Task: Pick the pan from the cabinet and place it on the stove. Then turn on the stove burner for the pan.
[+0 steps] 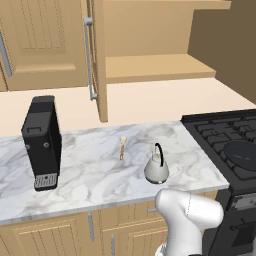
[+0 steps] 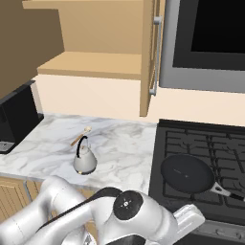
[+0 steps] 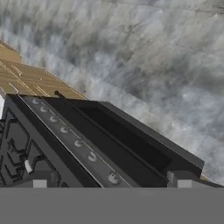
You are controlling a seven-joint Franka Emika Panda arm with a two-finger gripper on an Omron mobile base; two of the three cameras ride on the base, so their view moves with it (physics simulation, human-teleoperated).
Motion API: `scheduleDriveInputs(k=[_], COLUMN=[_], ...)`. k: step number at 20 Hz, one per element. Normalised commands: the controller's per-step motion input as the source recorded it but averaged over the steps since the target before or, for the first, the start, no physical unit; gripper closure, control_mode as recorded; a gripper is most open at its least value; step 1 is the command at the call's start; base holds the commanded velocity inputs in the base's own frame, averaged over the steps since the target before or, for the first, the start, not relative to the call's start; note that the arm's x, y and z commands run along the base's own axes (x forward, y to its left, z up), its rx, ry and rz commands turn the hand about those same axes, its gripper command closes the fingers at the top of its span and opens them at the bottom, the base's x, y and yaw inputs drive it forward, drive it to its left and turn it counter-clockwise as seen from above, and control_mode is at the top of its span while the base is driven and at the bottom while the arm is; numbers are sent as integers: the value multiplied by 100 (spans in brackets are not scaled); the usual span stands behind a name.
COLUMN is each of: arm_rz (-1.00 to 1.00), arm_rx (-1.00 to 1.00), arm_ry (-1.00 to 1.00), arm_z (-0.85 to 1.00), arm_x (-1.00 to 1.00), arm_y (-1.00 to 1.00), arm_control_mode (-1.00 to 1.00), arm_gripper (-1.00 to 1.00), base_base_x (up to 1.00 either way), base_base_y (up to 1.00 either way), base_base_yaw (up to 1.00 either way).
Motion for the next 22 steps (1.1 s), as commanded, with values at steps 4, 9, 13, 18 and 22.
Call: scheduleDriveInputs(k=[4,9,13,18,22], arm_rz=[9,3,3,3,3], arm_rx=[4,3,0,1,6], arm_ry=[-25,-22,-6,-7,-27], arm_z=[3,0,0,-2,4], arm_x=[-3,-16,-6,-10,-29], arm_y=[0,1,18,10,0], arm_control_mode=[-100,-100,-100,-100,-100], arm_gripper=[-100,-100,-100,-100,-100], base_base_x=[0,0,0,0,0], base_base_y=[0,0,0,0,0], base_base_yaw=[0,0,0,0,0])
